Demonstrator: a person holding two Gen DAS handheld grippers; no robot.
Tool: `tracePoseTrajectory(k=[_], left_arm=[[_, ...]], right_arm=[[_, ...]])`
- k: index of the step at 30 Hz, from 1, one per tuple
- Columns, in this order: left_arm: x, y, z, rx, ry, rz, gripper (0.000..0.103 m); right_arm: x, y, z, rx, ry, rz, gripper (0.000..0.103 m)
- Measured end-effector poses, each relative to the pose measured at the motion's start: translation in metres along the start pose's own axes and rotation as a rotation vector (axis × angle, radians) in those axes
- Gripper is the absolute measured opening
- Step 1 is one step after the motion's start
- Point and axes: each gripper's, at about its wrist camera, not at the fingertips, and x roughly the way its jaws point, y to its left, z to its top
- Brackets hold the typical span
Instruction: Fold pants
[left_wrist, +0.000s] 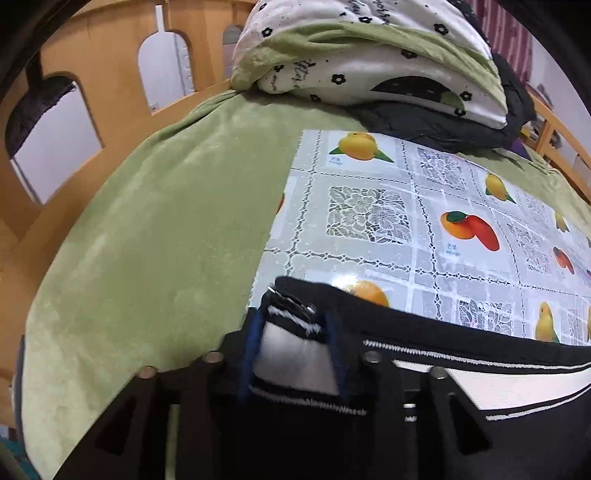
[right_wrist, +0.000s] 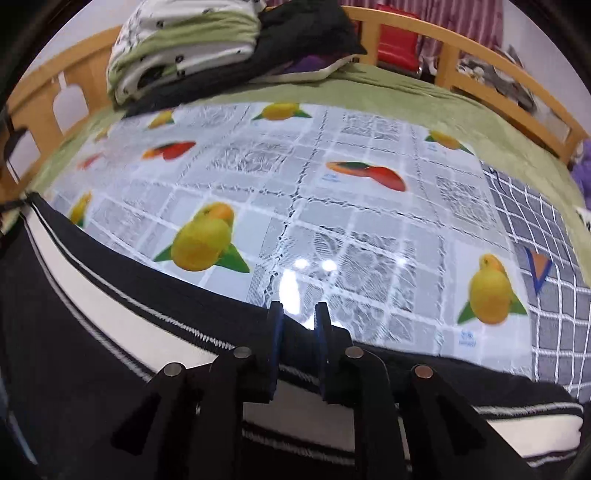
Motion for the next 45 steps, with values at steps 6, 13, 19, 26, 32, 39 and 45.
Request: tracePoseTrajectory(k=[6, 13, 19, 26, 32, 39, 45], left_arm=[[-0.026, -0.005, -0.017, 0.022, -0.049, -0.032, 0.058], [-0.04, -0.021, -0.04, 0.017, -0.01, -0.102, 0.058], [-0.089, 0.007, -0.072, -0.03, 0.0, -0.201, 0.058], [-0.123, 0.067, -0.141, -0.146, 0.036, -0.301, 0.058], [-0.091, 0.101, -0.163, -0.317, 0.031, -0.366, 0.055], [-0.052, 0.123, -0.142, -0.429, -0.017, -0.362, 0.052], [-0.043, 0.122, -0.135, -0.432, -0.034, -0.345, 0.036]], right_arm=[[-0.034, -0.062, -0.022, 0.097, 0.0, -0.179, 0.049], [0.002, -0.085, -0.038, 0.219, 0.032, -0.273, 0.024], [-0.043, -0.039, -0.03, 0.286, -0.024, -0.361, 0.028], [-0.119, 0.048, -0.044, 0.337, -0.103, -0.252, 0.049], [-0.16, 0.095, -0.05, 0.466, -0.104, -0.133, 0.049], [-0.168, 0.148, -0.051, 0.493, -0.098, -0.062, 0.049], [-0.122, 0.167, -0.07, 0.524, -0.114, -0.022, 0.049]])
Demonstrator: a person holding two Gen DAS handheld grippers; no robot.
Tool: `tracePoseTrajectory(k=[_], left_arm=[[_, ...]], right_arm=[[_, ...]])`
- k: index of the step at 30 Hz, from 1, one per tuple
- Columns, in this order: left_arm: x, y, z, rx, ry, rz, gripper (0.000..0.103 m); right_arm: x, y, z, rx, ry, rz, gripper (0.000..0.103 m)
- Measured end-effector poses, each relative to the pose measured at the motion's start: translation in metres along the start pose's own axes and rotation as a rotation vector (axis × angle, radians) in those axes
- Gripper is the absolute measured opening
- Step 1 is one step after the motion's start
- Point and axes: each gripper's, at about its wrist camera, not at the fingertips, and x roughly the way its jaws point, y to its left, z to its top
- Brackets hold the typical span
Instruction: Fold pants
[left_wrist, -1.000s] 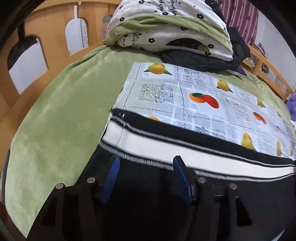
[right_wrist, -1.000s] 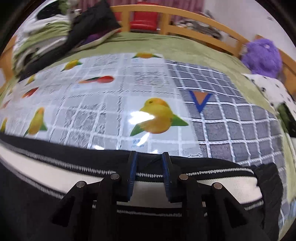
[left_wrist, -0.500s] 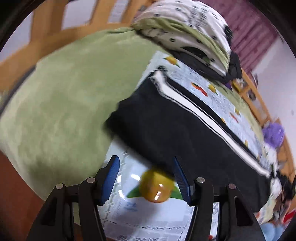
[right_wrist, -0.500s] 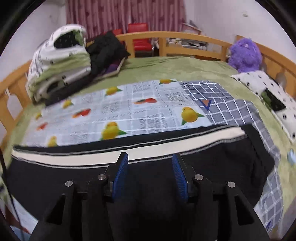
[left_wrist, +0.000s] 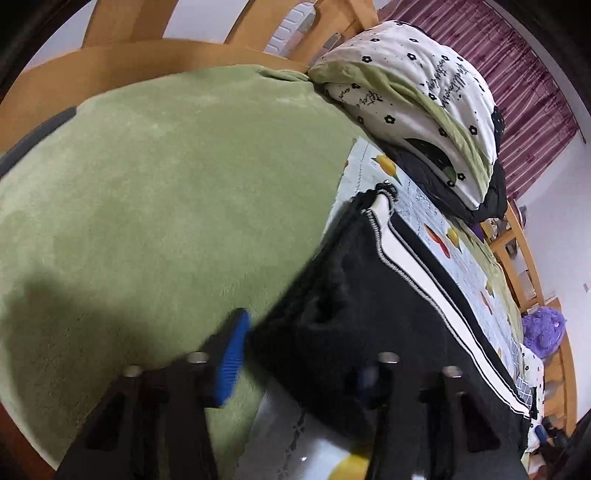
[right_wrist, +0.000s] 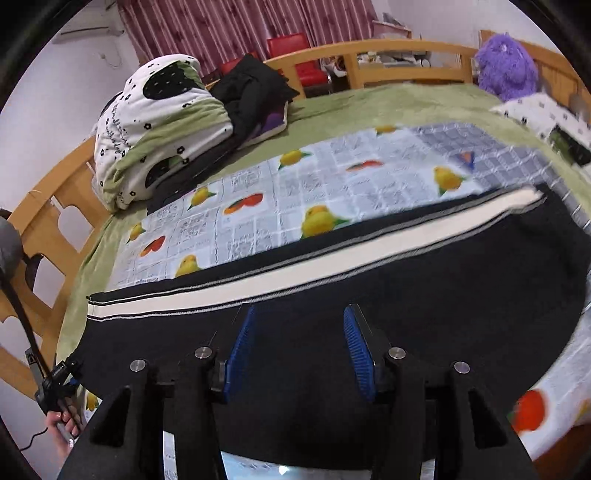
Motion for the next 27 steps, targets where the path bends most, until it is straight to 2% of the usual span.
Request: tracePoseTrajectory(k=[2, 5, 9, 12, 15, 17, 20, 22, 24, 27], left_arm=[[-0.012, -0.008, 0.006, 0.018, -0.014, 0.007, 0.028], [-0.04, -0.047, 0.015, 0.166, -0.062, 0.057, 0.022], [-0.072, -0.114, 0.01, 0.343, -0.152, 0.112, 0.02], [-0.09, -0.178, -0.007, 0.467, -0.213, 0.101, 0.019], [-0.093, -0.237, -0.032, 0.55, -0.232, 0.065, 0.019], [-0.086, -0.275, -0.054, 0.593, -0.217, 0.03, 0.018], [-0.069, -0.325, -0.094, 0.662, -0.182, -0.01, 0.017], [-0.053, -0.356, -0.128, 0.715, -0.135, -0.044, 0.017], [-0.032, -0.382, -0.161, 0.757, -0.068, -0.08, 0.016], [-0.01, -0.402, -0.212, 0.792, 0.053, -0.146, 0.015]], right_arm=[[0.015, -0.005, -0.011, 0.026, 0.027, -0.001, 0.049], [0.029, -0.017, -0.022, 0.067, 0.085, 0.005, 0.043], [0.025, -0.032, -0.016, 0.127, 0.075, 0.013, 0.043], [0.017, -0.041, -0.016, 0.112, 0.039, -0.044, 0.043], [0.002, -0.059, -0.013, 0.111, 0.014, -0.102, 0.043], [-0.012, -0.071, -0.011, 0.114, -0.023, -0.144, 0.043], [-0.041, -0.086, -0.01, 0.079, -0.128, -0.219, 0.043], [-0.054, -0.095, -0.012, 0.061, -0.187, -0.264, 0.044], [-0.056, -0.108, -0.013, 0.076, -0.184, -0.276, 0.045], [-0.051, -0.129, -0.014, 0.15, -0.138, -0.213, 0.045]])
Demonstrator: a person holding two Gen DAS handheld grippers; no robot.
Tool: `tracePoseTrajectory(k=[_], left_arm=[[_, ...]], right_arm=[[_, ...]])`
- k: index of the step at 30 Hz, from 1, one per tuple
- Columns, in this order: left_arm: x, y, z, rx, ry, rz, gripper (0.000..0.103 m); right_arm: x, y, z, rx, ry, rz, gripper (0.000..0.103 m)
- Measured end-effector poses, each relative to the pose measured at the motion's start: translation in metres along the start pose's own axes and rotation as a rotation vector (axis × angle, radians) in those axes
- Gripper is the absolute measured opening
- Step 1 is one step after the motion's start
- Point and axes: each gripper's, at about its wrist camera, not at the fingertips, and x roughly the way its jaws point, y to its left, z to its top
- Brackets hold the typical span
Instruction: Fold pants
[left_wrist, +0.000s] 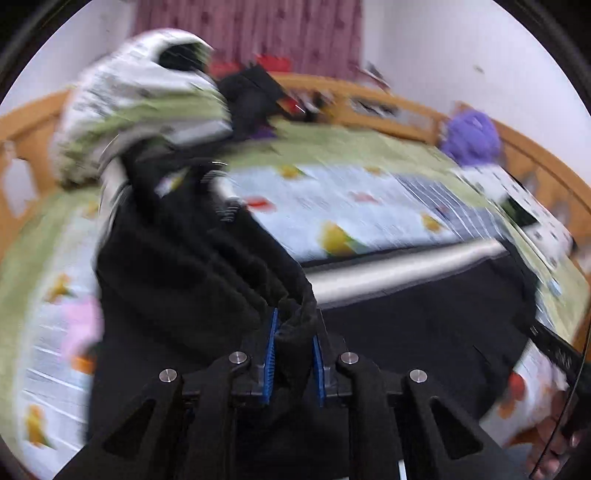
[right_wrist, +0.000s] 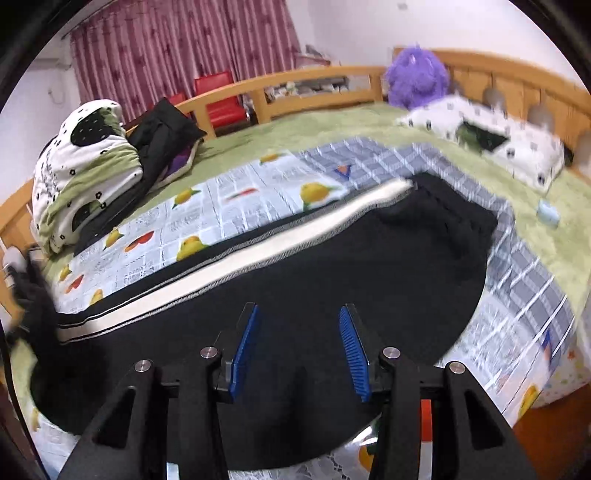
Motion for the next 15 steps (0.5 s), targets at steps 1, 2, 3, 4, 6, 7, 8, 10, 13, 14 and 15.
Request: tracePoseTrajectory(k=[1, 2, 3, 4, 6, 7, 8, 10, 13, 14, 15], left_arm=[[0.006, -0.012, -0.009, 0.019, 0.024, -0.037, 0.015], [0.011, -0.021, -0.017, 0.041, 0.049, -0.065, 0.015], [0.017, -0.029, -0.027, 0.066, 0.087, -0.089, 0.015], [0.018, -0.031, -0.033, 0.073, 0.111, -0.102, 0.015], [0.015, -0.027, -0.04, 0.073, 0.143, -0.107, 0.017], [0.009, -0.019, -0.04, 0.063, 0.138, -0.113, 0.019], [0.003, -0.011, -0.038, 0.047, 0.131, -0.124, 0.025], [-0.011, 0.005, -0.032, -0.003, 0.118, -0.127, 0.06], [-0.032, 0.033, -0.024, -0.046, 0.034, -0.114, 0.071], [-0.038, 0.043, -0.021, -0.05, 0.013, -0.105, 0.071], [-0.046, 0.056, -0.02, -0.059, -0.009, -0.1, 0.071]], right_arm=[[0.003, -0.004, 0.001, 0.018, 0.014, 0.027, 0.045], [0.004, -0.008, 0.002, 0.031, 0.025, 0.049, 0.045], [0.005, -0.012, 0.003, 0.038, 0.031, 0.06, 0.045], [0.007, -0.014, 0.003, 0.04, 0.037, 0.065, 0.045], [0.011, -0.012, 0.001, 0.03, 0.047, 0.062, 0.045], [0.013, -0.01, 0.0, 0.022, 0.055, 0.062, 0.045], [0.015, -0.008, -0.001, 0.015, 0.062, 0.064, 0.045], [0.017, -0.002, -0.003, 0.002, 0.07, 0.076, 0.045], [0.019, 0.009, -0.005, -0.025, 0.078, 0.084, 0.045], [0.019, 0.014, -0.007, -0.035, 0.081, 0.088, 0.045], [0.02, 0.021, -0.008, -0.046, 0.084, 0.097, 0.045]])
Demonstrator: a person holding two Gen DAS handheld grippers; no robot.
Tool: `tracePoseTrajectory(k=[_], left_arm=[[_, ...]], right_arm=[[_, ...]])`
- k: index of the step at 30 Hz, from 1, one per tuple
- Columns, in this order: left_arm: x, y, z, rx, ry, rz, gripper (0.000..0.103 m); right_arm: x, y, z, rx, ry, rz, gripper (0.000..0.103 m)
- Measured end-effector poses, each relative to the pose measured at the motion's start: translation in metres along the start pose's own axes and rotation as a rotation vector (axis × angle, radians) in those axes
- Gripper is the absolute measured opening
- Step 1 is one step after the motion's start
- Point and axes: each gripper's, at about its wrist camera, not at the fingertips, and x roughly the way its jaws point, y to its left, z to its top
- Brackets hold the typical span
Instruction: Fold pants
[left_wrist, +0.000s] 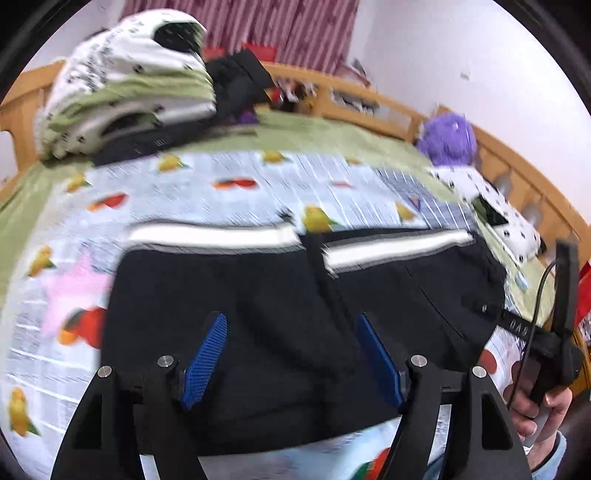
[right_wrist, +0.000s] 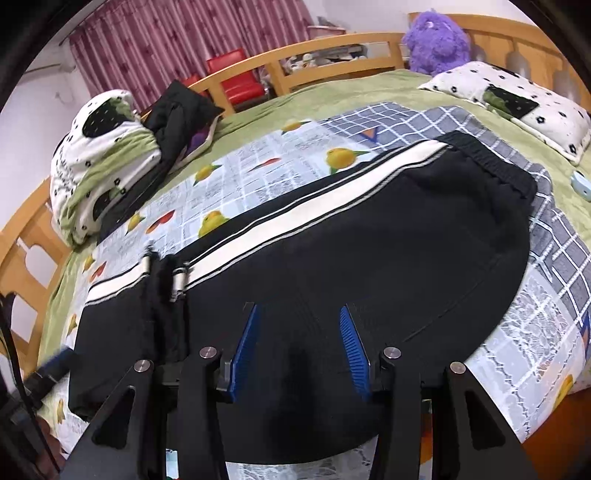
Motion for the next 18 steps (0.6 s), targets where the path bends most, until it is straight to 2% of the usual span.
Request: tracePoseTrajectory(k=[4, 8, 9, 11, 13, 15, 16, 17, 18], left_arm=[[-0.002, 0.043, 0.012, -0.082, -0.037, 0.051, 0.072], [-0.001, 0.08, 0.01, -0.099, -0.073, 0.255, 0.072], [0.0, 0.086, 0.011, -0.106, -0.071, 0.277, 0.072], [-0.004, 0.104, 0.015, -0.152, -0.072, 0.283, 0.072], [-0.01, 0.119, 0.016, -0.206, -0.076, 0.246, 0.072], [-0.015, 0.131, 0.017, -0.262, -0.074, 0.2, 0.072], [-0.017, 0.137, 0.017, -0.278, -0.075, 0.187, 0.072], [-0.018, 0.141, 0.017, -0.296, -0.077, 0.175, 0.072], [-0.019, 0.144, 0.017, -0.306, -0.078, 0.172, 0.072]], right_arm=[[0.007, 0.031, -0.007, -0.052, 0.037, 0.088, 0.045], [0.034, 0.075, -0.019, -0.085, 0.138, 0.207, 0.045], [0.042, 0.087, -0.023, -0.105, 0.161, 0.226, 0.045], [0.055, 0.109, -0.031, -0.145, 0.183, 0.223, 0.045], [0.072, 0.127, -0.04, -0.194, 0.226, 0.211, 0.045], [0.082, 0.14, -0.05, -0.236, 0.224, 0.148, 0.051], [0.085, 0.147, -0.056, -0.279, 0.203, 0.102, 0.047], [0.084, 0.153, -0.059, -0.333, 0.173, 0.056, 0.025], [0.075, 0.158, -0.06, -0.383, 0.127, 0.058, 0.007]])
